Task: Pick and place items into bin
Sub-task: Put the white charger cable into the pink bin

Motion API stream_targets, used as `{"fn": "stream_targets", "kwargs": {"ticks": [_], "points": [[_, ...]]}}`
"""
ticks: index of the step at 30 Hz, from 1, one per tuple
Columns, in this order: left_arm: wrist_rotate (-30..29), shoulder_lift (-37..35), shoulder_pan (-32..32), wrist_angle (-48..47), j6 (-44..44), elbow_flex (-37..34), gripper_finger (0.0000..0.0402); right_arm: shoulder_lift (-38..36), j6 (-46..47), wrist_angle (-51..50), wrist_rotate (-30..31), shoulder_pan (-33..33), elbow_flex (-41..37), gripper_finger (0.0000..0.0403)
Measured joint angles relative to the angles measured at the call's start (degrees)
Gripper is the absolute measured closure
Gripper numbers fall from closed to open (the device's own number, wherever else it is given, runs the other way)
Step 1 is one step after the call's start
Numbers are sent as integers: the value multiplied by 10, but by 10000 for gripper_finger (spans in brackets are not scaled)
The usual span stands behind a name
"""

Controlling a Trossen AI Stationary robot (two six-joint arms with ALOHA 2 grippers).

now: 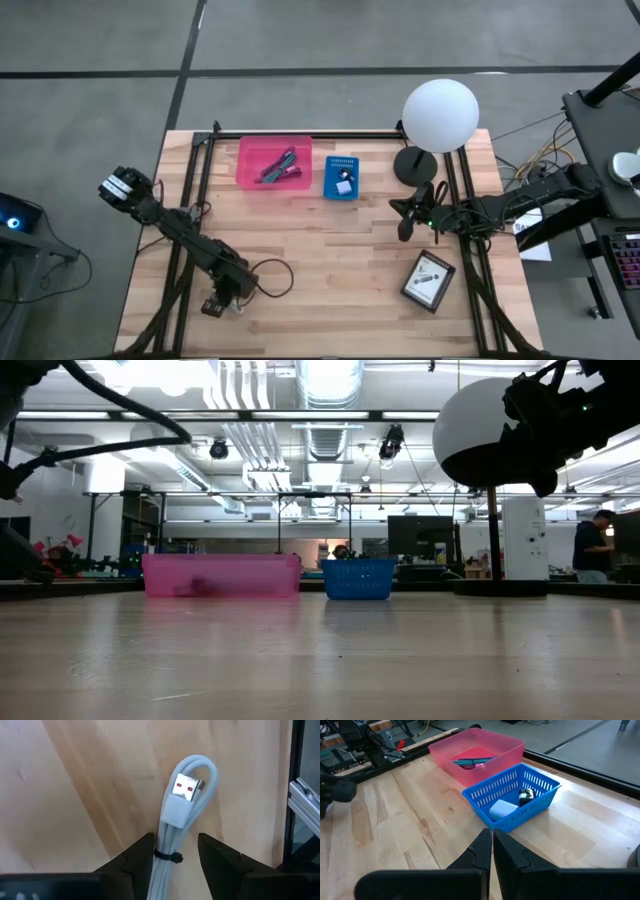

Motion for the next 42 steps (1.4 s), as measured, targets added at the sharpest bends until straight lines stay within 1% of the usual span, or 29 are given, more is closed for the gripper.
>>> {"fn": "stream_targets", "kwargs": {"ticks": [3, 6, 8, 13, 14, 19, 22, 25, 27, 29, 32, 34, 37, 38, 39, 40, 42], "points": [[-8, 0, -1, 2, 8, 0, 262, 0, 0, 0, 0, 0, 0, 394], [-10, 1, -1, 1, 14, 0, 281, 0, 0, 0, 0, 0, 0, 394], [-15, 1, -1, 1, 14, 0, 304, 0, -1, 0, 0, 0, 0, 394], [-20, 2, 0, 16, 18, -1, 379, 0, -2, 0, 0, 0, 0, 394], [-19, 2, 0, 16, 17, -1, 386, 0, -2, 0, 0, 0, 0, 394], [-17, -3, 3, 14, 21, 3, 387, 0, -2, 0, 0, 0, 0, 394], [7, -14, 16, 15, 32, 16, 390, 0, -2, 0, 0, 0, 0, 394], [-4, -28, 36, 16, 33, 32, 392, 0, -2, 0, 0, 0, 0, 394], [-48, -38, 52, 17, 34, 41, 392, 0, -2, 0, 0, 0, 0, 394], [-105, -49, 74, 26, 34, 54, 393, 0, -2, 0, 0, 0, 0, 394], [-226, -60, 113, 29, 60, 75, 394, 0, -2, 0, 0, 0, 0, 394], [-344, -64, 139, 25, 85, 93, 394, 0, -3, 0, 0, 0, 0, 394], [-550, -68, 180, 23, 93, 120, 394, 0, -3, 0, 0, 0, 0, 394], [-607, -68, 198, 22, 93, 128, 395, 0, -3, 0, 0, 0, 0, 394], [-648, -68, 216, 22, 94, 134, 395, 0, -3, 0, 0, 0, 0, 394], [-676, -68, 237, 21, 96, 138, 395, 0, -3, 0, 0, 0, 0, 394], [-694, -68, 283, 20, 108, 141, 395, 0, 0, 1, 0, 0, 0, 394]]}}
